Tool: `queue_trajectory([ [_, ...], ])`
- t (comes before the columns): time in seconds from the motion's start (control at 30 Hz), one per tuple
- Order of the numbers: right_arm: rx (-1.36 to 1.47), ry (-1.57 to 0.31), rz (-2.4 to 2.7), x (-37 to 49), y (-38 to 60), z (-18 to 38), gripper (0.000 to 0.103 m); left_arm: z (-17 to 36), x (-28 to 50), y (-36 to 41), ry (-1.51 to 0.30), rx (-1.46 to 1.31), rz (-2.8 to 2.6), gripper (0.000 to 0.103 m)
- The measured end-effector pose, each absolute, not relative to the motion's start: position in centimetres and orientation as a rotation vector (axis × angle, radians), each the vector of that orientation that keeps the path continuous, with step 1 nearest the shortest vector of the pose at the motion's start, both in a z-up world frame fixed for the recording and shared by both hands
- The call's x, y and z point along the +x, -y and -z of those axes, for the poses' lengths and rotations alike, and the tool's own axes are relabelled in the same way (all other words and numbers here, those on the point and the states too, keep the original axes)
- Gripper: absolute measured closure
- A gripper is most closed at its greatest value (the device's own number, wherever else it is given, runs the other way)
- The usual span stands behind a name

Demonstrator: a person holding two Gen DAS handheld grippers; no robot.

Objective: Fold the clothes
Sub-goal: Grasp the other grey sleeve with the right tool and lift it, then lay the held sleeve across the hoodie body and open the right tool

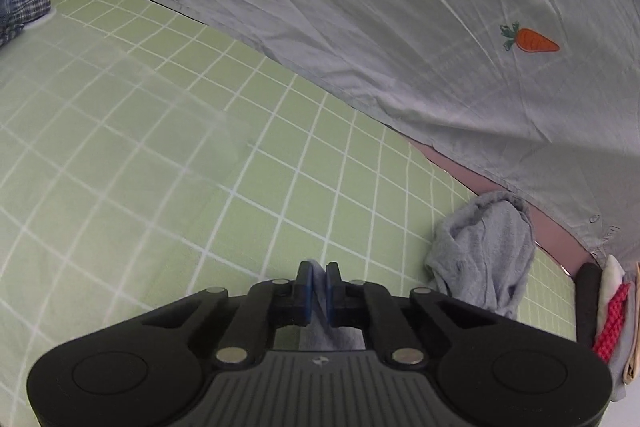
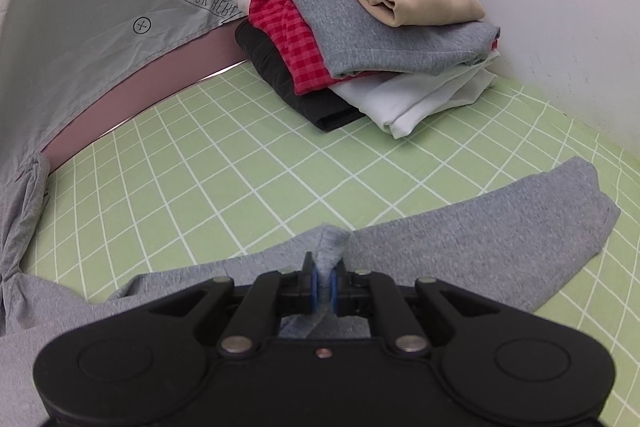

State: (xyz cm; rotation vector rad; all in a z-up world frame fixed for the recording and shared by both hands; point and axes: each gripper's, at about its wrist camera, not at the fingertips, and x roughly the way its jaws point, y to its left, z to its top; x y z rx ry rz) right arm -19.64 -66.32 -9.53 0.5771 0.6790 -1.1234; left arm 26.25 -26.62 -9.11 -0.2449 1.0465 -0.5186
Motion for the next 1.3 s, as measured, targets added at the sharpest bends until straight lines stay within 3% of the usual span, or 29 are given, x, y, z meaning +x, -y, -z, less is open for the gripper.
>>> queue_trajectory([
  [0.17,0.562,-0.678,1.131,-19.6,66.1,9.2,0.096,7.4,26.5,25.5,-0.995,-0.176,0.467,0.096],
  [0.27,0.526,-0.683,1.128,-19.3,65.7,8.8,0.096,6.4,25.0,25.0,-0.991,-0.09,0.449,0.084],
  [0.33,0.507,-0.678,1.126,-19.0,65.2,8.5,0.096,6.1,23.3,24.7,-0.993,-0.015,0.434,0.07],
  [0.53,0.451,-0.644,1.064,-17.8,62.5,6.5,0.096,6.0,16.4,23.3,-1.0,0.114,0.423,0.051],
  [0.87,0.418,-0.638,0.672,-12.1,51.5,4.8,0.094,5.3,9.2,20.2,-1.001,0.149,0.411,0.048],
  [0.93,0.414,-0.671,0.549,-10.6,48.5,5.3,0.081,5.0,8.4,19.8,-0.988,0.156,0.404,0.048],
  [1.0,0.402,-0.687,0.496,-10.4,46.5,5.5,0.049,4.5,7.5,19.4,-0.975,0.162,0.399,0.048],
  [1.07,0.39,-0.698,0.46,-10.4,44.9,5.5,0.04,4.2,6.7,19.3,-0.96,0.168,0.397,0.044],
  [1.13,0.352,-0.706,0.477,-11.3,44.2,5.4,0.027,3.9,5.8,19.5,-0.951,0.169,0.394,0.03],
  [1.17,0.334,-0.708,0.503,-11.9,44.4,5.3,0.021,3.9,5.4,19.7,-0.95,0.167,0.394,0.029],
  [1.3,0.314,-0.717,0.609,-15.2,46.7,5.1,0.013,3.9,3.7,21.2,-0.943,0.159,0.403,0.028],
])
